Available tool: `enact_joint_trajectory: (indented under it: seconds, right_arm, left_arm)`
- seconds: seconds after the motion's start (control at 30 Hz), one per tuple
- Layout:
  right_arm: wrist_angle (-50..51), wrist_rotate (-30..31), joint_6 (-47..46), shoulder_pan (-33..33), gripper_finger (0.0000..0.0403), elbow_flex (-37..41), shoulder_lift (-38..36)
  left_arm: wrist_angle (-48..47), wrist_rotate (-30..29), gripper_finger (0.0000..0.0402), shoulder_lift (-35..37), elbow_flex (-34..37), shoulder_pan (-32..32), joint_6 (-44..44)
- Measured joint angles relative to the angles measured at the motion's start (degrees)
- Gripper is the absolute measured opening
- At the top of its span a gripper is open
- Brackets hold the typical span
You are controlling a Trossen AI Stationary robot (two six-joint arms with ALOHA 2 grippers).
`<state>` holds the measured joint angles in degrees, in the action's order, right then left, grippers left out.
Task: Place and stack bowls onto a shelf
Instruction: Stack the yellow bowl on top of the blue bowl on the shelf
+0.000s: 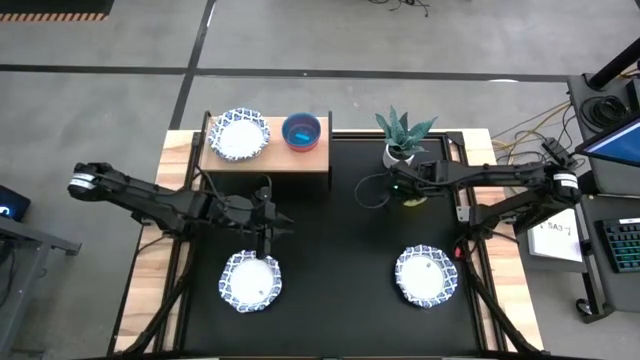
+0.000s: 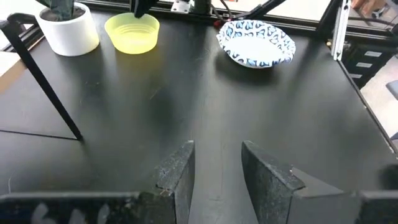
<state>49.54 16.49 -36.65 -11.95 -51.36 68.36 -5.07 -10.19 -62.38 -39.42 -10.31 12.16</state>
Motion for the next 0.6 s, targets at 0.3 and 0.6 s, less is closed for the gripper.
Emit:
enact_joint_trajectory:
  seconds: [0.3, 0.6]
  right_arm:
    - [-7.1, -0.2, -4.6, -2.1, 0.0139, 5.4, 0.0]
    - [-14.6, 0.0, -7.3, -2.2, 0.0131, 10.4, 0.0]
  left_arm:
    - [-3.2, -12.5, 0.0114, 4.0, 0.0, 0.0, 1.1]
    - [-6.1, -16.0, 0.0114, 9.3, 0.0, 0.0, 2.0]
